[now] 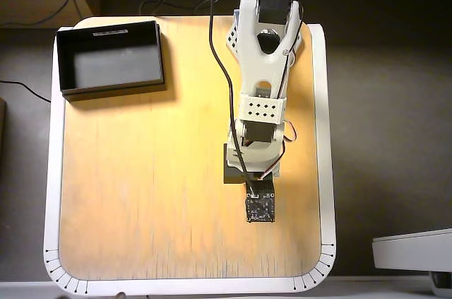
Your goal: Grasp a lego block and put it in the bin.
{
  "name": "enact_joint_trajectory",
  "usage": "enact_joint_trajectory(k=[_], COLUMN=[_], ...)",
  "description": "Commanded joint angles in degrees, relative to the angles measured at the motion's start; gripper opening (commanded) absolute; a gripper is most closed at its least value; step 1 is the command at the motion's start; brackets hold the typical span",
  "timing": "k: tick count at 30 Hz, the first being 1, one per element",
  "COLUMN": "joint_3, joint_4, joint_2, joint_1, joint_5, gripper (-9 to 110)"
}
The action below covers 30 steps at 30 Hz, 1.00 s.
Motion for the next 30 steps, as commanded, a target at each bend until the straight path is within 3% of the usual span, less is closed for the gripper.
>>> enact_joint_trajectory(k=[1, 18, 30], joint_3=[-7.6, -7.7, -18.5], joint_4=[-1.3, 1.0, 18.0], joint_2=[0.3, 14.1, 26.7], joint_1=[0.6, 5.1, 14.0], joint_5=[-1.6, -5.4, -3.9], gripper=[0, 0, 0])
